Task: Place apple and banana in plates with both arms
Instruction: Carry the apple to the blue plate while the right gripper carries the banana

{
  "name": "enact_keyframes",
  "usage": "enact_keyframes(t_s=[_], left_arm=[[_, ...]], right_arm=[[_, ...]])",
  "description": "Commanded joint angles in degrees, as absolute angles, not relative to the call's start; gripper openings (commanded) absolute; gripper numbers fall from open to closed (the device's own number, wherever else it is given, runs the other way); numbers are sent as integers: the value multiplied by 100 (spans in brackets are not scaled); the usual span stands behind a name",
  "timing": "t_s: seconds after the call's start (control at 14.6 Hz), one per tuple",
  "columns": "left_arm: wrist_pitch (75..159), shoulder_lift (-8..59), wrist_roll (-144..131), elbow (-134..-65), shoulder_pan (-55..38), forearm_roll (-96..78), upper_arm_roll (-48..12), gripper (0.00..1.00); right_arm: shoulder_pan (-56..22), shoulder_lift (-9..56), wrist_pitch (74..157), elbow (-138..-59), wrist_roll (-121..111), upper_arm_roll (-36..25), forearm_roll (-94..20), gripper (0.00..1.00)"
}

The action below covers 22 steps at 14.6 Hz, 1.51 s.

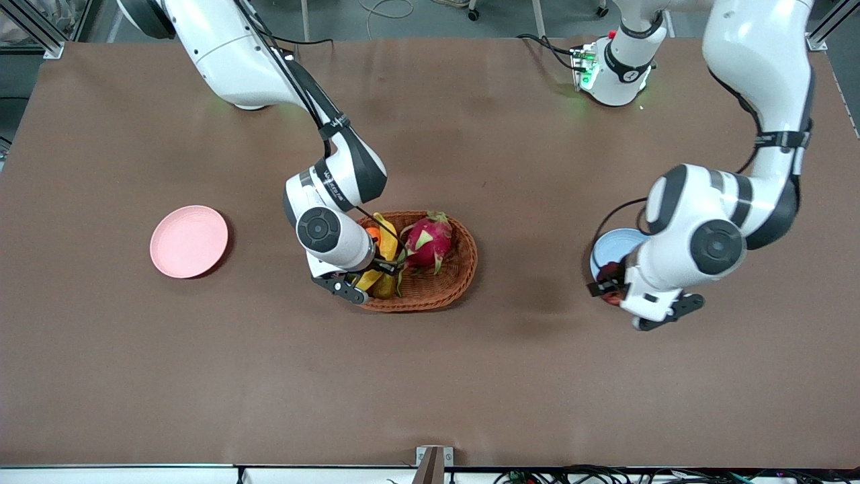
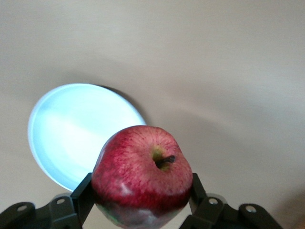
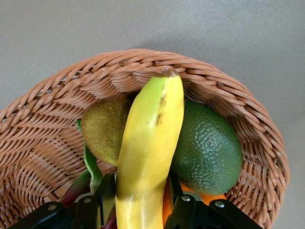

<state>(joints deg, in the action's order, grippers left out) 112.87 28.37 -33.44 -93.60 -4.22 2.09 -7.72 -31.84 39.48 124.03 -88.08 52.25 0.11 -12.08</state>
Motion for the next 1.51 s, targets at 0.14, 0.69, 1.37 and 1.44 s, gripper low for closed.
enact_keyframes(t_s=[0.14, 0.69, 1.37, 1.44], left_arm=[[11995, 2786, -2849, -10430, -36, 308, -826, 39], [12498, 2830, -2197, -11048, 299, 308, -826, 100], [10594, 1468, -1873, -9337, 299, 308, -870, 100], [10312, 1398, -1750, -9029, 299, 308, -861, 100]], right_arm=[[-3217, 3982, 12410, -8736, 5020, 0, -1275, 29], [-2823, 3262, 11227, -8596, 4361, -97, -1073, 8], [77, 2339, 10818, -10316, -664, -185, -18, 9], [227, 2242, 10976, -10571, -859, -185, -9, 10]])
